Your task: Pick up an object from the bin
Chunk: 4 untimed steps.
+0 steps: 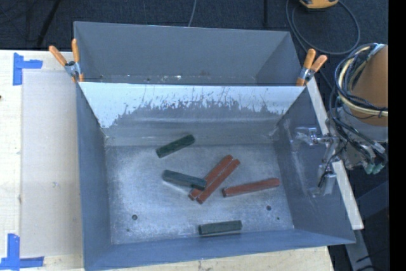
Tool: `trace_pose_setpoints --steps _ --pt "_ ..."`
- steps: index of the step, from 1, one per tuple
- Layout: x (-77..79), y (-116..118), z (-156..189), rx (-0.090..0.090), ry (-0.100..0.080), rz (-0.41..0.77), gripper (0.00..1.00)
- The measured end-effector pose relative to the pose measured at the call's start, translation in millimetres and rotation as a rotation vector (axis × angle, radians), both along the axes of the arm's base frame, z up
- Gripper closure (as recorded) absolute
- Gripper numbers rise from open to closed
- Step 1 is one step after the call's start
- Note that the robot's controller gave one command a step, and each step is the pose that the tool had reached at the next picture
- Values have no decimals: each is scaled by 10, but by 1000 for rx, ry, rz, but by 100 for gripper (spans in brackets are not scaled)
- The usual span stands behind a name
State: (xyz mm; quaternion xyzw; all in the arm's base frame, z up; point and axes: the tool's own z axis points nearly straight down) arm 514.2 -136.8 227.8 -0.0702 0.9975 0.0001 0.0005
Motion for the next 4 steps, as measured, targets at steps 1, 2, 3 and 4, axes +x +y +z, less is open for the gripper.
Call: trace_pose_setpoints --steps 1,2,3,4 --pt "35 28 -464 -2 -6 41 0" --pt "73 79 -808 -2 -3 54 0" --pt "73 79 -808 -2 -3 54 0" --pt "285 109 -1541 -2 -1 -20 0"
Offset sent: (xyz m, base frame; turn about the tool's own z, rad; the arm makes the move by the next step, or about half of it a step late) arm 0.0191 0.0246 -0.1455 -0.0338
